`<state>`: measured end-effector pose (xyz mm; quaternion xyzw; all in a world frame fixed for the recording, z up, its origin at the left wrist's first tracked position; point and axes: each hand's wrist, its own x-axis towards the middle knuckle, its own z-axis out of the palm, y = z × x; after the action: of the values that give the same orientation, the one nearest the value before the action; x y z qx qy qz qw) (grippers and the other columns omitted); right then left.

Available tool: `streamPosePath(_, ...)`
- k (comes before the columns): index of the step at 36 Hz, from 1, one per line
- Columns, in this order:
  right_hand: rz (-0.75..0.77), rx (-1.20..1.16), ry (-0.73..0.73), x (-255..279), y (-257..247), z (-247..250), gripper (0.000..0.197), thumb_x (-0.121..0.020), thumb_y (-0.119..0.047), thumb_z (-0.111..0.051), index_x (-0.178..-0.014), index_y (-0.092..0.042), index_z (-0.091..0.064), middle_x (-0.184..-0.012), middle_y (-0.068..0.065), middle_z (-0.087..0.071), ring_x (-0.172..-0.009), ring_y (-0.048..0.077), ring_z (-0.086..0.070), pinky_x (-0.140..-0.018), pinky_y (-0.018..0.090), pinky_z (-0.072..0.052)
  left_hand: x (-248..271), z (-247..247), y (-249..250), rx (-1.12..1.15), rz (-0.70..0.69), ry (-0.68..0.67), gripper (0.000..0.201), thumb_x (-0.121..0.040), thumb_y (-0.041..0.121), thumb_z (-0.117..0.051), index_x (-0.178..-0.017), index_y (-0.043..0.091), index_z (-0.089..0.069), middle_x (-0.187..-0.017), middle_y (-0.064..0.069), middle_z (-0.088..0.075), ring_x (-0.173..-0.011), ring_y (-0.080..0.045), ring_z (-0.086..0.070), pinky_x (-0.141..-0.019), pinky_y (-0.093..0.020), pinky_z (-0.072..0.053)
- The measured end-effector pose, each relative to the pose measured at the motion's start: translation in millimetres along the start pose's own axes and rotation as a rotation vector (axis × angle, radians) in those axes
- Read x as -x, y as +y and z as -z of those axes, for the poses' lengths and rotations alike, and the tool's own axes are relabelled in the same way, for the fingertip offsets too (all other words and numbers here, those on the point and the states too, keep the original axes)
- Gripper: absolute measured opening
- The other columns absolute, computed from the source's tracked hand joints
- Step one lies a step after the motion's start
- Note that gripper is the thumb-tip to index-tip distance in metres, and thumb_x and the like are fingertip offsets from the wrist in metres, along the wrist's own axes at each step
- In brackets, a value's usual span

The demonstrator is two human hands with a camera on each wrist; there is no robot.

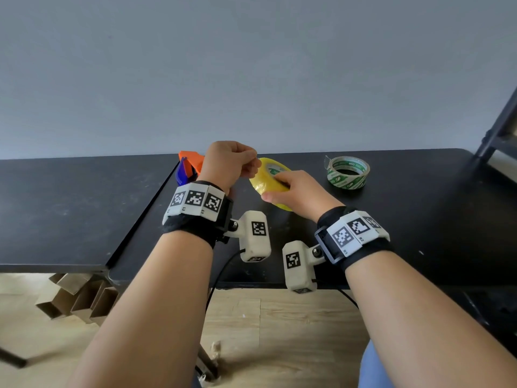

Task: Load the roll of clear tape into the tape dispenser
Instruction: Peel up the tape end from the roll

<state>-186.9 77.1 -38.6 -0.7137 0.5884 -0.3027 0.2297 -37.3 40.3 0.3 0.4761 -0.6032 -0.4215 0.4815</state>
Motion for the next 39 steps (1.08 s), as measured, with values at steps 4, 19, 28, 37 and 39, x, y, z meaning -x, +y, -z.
streamPosePath(4,0.004,0.014,-0.006,-0.3,-2.3,3.3,0.036,-0.088,-0.035,-0.066,-0.1,-0.001,-0.067,-0.086,0.009,-0.057,-0.076,0.018,-0.05,-0.061,0.026,-0.034,-1.2,1.4,5.7,0.045,-0.012,-0.04,0.019,-0.093,0.001,-0.057,-0.076,0.006,-0.063,-0.057,0.0,-0.068,-0.056,-0.016,-0.061,-0.059,-0.022,-0.057)
streamPosePath(19,-0.047,-0.111,0.069,-6.3,-5.6,0.2,0.045,-0.091,-0.05,-0.058,-0.067,-0.014,-0.045,-0.068,0.005,-0.042,-0.06,0.016,-0.037,-0.058,0.031,-0.026,-9.8,14.1,3.2,0.064,-0.071,0.115,0.018,-0.093,0.001,-0.055,-0.077,0.008,-0.063,-0.075,-0.009,-0.069,-0.057,-0.015,-0.063,-0.058,-0.023,-0.058)
streamPosePath(28,-0.079,-0.169,0.138,-10.3,-9.0,3.2,0.061,-0.092,-0.051,-0.052,-0.085,0.008,-0.067,-0.076,0.008,-0.072,-0.063,0.015,-0.056,-0.062,0.028,-0.04,-10.4,11.8,19.3,0.019,-0.163,0.107,0.018,-0.092,0.004,-0.056,-0.078,0.011,-0.064,-0.077,-0.007,-0.071,-0.066,-0.02,-0.064,-0.063,-0.026,-0.056)
streamPosePath(37,-0.172,-0.233,0.221,-8.5,-18.7,8.2,0.047,-0.088,-0.051,-0.057,-0.116,-0.013,-0.054,-0.093,0.005,-0.067,-0.051,0.018,-0.065,-0.065,0.035,-0.054,-9.4,10.5,20.4,-0.13,-0.247,0.203,0.01,-0.088,0.017,-0.062,-0.084,0.017,-0.071,-0.079,0.01,-0.073,-0.078,-0.006,-0.063,-0.071,-0.019,-0.047)
streamPosePath(39,-0.164,-0.217,0.233,-8.6,-18.8,8.3,0.05,-0.087,-0.051,-0.058,-0.123,-0.018,-0.048,-0.105,-0.001,-0.061,-0.05,0.017,-0.066,-0.062,0.032,-0.053,-10.0,11.6,19.8,-0.173,-0.249,0.214,0.01,-0.087,0.017,-0.063,-0.085,0.017,-0.073,-0.08,0.011,-0.073,-0.082,-0.004,-0.064,-0.072,-0.015,-0.046)
